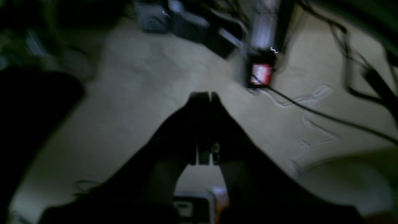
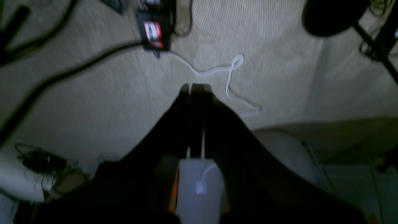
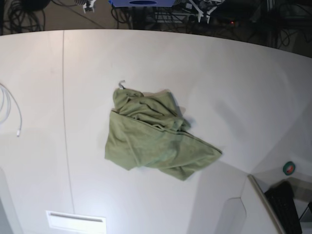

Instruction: Layout the t-shirt on the table in an organized manner, then fold the t-shirt properly

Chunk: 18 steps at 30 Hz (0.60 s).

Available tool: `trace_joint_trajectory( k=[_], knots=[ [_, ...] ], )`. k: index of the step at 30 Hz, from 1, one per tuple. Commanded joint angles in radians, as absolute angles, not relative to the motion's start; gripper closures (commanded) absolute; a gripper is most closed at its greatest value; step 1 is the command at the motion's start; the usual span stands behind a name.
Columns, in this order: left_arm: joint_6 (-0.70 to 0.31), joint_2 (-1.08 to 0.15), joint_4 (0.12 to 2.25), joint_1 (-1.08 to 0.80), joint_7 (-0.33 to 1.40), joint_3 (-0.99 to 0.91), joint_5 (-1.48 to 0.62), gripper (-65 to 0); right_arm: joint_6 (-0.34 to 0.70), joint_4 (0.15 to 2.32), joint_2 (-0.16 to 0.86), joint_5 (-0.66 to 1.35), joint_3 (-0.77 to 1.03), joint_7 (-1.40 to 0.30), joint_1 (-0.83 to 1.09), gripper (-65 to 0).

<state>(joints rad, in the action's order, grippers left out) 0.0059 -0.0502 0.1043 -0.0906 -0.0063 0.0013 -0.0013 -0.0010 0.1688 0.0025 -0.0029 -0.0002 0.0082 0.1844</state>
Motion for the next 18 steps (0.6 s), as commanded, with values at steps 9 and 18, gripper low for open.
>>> trace_joint_trajectory(
  k=[9,18],
  knots=[
    [-0.001,-0.042,0.170,-0.153,-0.007,0.002,-0.004,-0.2,-0.005,0.176,0.042,-0.001,-0.001,0.007,0.216,-13.4],
    [-0.001,-0.044,0.168,-0.153,-0.007,0.004,-0.001,-0.5,-0.004,0.186,0.042,-0.002,-0.002,0.038,0.234,-37.2]
  ],
)
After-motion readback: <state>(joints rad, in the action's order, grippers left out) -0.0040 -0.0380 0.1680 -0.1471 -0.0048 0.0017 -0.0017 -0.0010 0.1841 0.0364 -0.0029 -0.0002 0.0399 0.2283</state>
